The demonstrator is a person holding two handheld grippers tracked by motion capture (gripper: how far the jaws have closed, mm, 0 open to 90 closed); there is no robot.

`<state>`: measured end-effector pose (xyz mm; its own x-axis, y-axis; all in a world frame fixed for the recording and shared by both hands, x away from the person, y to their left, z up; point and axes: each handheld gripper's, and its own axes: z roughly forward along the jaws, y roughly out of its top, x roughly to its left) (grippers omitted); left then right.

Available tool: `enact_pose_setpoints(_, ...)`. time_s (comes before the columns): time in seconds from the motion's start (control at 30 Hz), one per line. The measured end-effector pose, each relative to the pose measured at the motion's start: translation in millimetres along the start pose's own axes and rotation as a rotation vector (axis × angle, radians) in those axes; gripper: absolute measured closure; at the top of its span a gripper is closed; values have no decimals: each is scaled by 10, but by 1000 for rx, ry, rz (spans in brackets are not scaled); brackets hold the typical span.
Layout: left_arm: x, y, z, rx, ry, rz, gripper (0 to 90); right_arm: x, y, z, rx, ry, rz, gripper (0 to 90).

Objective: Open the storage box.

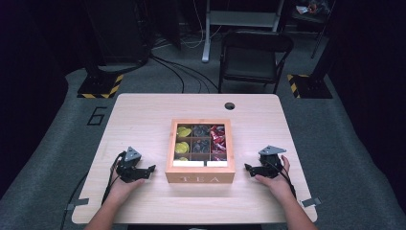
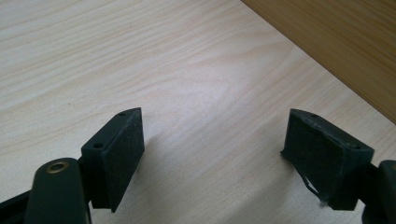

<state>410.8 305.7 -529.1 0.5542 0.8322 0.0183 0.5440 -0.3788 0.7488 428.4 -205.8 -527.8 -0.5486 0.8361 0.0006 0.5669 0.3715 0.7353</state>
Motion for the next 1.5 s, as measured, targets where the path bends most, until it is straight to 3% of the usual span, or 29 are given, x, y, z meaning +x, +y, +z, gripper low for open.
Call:
enact_pose_setpoints(0.8, -14, 1, -6, 4, 7, -24, 205, 15, -13, -22, -6, 10, 0, 169)
enact_pose_setpoints(1.17, 30, 3, -73, 19, 31, -70, 319, -2, 18, -98, -4, -8, 8, 354)
enact_pose_setpoints(1.27, 26, 12, -115, 14, 12, -81, 353, 19, 39, -125, -21, -17, -16, 355)
enact_pose_setpoints(1.4, -16, 38, -187, 4, -19, -65, 383, 62, 40, -147, -22, 7, 2, 343)
enact_pose_setpoints(1.5, -70, 60, -227, -15, -30, -66, 383, 89, 51, -175, -33, 20, -16, 344)
